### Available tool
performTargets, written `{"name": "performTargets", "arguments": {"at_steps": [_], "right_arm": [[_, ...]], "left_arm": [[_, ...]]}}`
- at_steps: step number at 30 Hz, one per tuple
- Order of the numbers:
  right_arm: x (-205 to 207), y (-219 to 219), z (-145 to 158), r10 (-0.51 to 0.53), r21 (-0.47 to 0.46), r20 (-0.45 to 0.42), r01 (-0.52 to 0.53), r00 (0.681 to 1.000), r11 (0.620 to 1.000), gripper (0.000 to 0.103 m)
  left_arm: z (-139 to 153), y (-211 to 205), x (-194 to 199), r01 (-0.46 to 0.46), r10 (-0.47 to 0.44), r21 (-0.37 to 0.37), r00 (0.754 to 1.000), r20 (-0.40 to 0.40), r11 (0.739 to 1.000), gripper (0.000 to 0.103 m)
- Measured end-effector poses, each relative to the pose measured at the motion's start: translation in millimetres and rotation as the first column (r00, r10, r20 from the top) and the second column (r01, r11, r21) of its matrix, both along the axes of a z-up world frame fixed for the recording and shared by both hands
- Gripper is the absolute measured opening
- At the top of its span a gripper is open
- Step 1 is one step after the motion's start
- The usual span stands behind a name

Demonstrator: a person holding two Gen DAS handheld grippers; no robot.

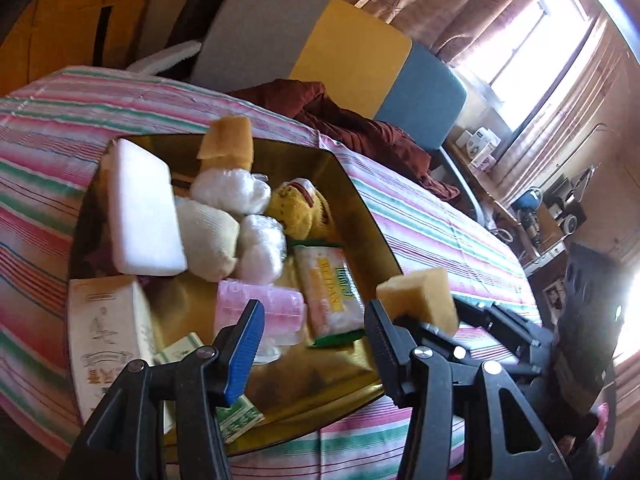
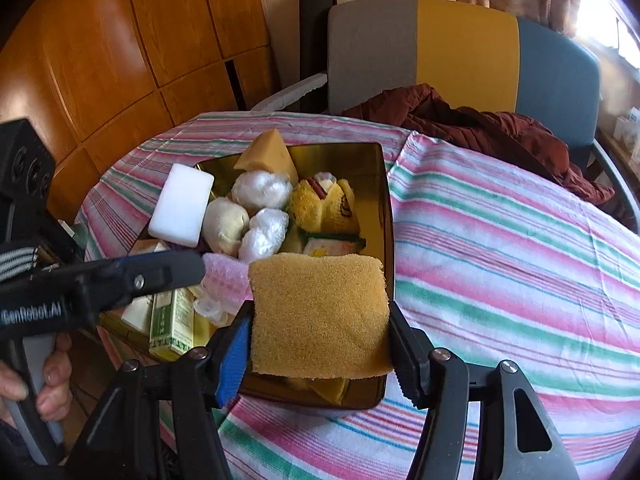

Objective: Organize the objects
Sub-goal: 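Open the left tool to drop the cracker pack into the tray, then open the right tool to drop the yellow sponge into the tray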

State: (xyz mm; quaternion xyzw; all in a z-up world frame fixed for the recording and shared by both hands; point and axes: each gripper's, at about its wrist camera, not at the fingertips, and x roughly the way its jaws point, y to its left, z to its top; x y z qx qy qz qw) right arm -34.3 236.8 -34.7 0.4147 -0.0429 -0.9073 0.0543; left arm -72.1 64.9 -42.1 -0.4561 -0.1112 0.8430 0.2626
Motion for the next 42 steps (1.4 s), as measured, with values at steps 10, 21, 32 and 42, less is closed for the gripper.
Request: {"name": "performTargets", "arguments": {"at_steps": [10, 21, 32, 42], "right_arm": [[-47.0, -1.8, 4.3, 0.004, -0.005, 0.0, -0.004, 1.0, 1.0, 0.065], [-85.9, 10.8, -10.4, -0.062, -0.052, 0.054, 0.065, 0.997, 0.997, 0.093], [-64.5, 10.0, -3.5, -0.076, -0.071, 0.015, 0.077, 0.997, 0.994, 0.093], [-32.1, -8.4, 3.8, -0.063, -0.054, -0.026, 0.062, 0.998, 0.997, 0.099]], "left_arm": [[6.6, -20.4, 10.9, -0.041, 0.04, -0.039, 0.999, -0.025, 0.998, 0.052], [3.5, -35.0, 17.2, -0.069, 0.067, -0.059, 0.997, -0.028, 0.996, 0.053], [10.6, -35.7, 26.2, -0.137, 0.117, -0.183, 0.986, -0.118, 0.974, 0.054], [26.0, -48.5, 35.4, -0.298, 0.239, -0.282, 0.945, -0.226, 0.912, 0.057]]}}
